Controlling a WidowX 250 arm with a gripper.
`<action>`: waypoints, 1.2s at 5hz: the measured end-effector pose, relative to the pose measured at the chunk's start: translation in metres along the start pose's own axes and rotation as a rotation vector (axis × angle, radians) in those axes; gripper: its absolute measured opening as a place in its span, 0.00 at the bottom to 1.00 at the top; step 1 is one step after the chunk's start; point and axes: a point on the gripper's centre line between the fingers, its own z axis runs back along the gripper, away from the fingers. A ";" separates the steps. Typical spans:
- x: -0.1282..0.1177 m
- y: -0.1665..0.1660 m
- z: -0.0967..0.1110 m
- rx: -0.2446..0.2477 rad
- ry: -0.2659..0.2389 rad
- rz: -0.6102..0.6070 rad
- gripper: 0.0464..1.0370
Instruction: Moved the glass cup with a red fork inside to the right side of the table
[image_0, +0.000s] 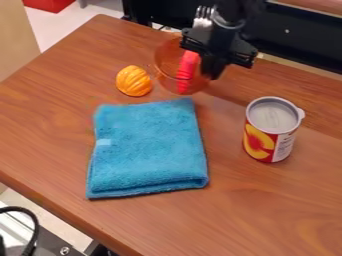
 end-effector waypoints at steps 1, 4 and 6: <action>0.005 -0.009 0.003 -0.039 -0.007 0.033 0.02; -0.001 -0.028 0.002 -0.090 0.017 0.143 0.02; 0.001 -0.035 -0.003 -0.118 0.009 0.289 0.02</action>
